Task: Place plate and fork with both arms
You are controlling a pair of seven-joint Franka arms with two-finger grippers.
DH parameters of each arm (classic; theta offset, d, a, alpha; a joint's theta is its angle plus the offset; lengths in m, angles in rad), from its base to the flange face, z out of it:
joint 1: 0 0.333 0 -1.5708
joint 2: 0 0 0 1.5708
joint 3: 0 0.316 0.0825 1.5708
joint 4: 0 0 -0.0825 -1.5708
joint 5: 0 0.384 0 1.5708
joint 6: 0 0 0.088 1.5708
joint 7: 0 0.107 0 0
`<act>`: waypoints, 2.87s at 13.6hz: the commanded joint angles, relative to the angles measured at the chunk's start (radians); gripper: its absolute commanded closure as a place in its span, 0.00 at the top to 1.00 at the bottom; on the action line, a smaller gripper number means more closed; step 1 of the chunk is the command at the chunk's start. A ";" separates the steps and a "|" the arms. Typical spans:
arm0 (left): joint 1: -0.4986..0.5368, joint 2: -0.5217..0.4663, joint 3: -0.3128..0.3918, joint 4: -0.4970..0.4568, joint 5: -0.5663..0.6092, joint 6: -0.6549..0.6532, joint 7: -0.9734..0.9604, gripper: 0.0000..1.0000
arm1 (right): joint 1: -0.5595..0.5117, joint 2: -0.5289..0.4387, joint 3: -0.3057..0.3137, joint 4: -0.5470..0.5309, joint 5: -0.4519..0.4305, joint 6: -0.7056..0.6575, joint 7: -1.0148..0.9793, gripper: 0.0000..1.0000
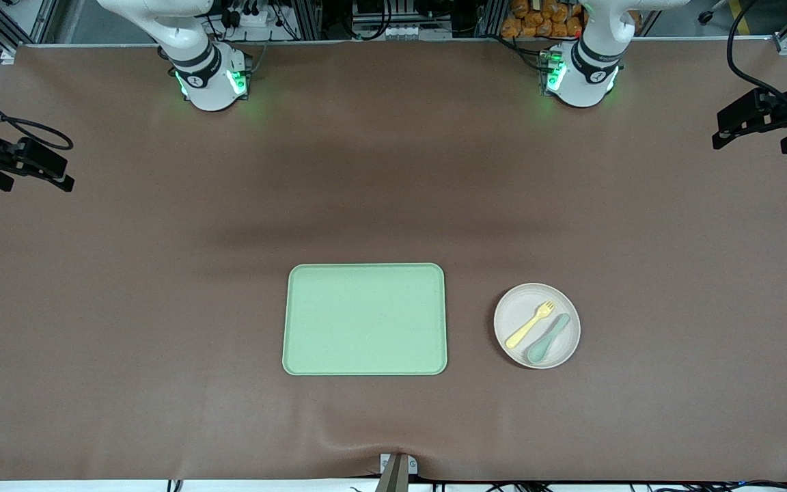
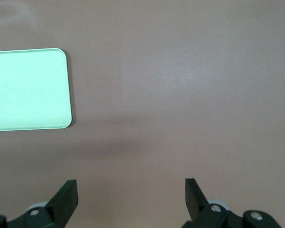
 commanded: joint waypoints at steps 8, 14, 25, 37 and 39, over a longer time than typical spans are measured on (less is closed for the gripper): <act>0.006 0.115 -0.006 -0.006 -0.003 0.018 -0.014 1.00 | -0.015 0.003 0.008 0.017 0.001 -0.016 -0.010 1.00; 0.015 0.392 -0.003 -0.008 -0.009 0.277 -0.003 1.00 | -0.017 0.003 0.008 0.017 -0.001 -0.016 -0.010 1.00; -0.025 0.758 -0.029 0.000 -0.051 0.896 0.121 1.00 | -0.015 0.003 0.008 0.015 -0.001 -0.017 -0.010 1.00; -0.037 0.868 -0.058 0.002 -0.049 1.026 0.181 1.00 | -0.019 0.005 0.008 0.015 0.001 -0.016 -0.010 1.00; -0.037 0.870 -0.058 0.000 -0.049 1.026 0.181 1.00 | -0.026 0.006 0.008 0.015 0.001 -0.016 -0.010 1.00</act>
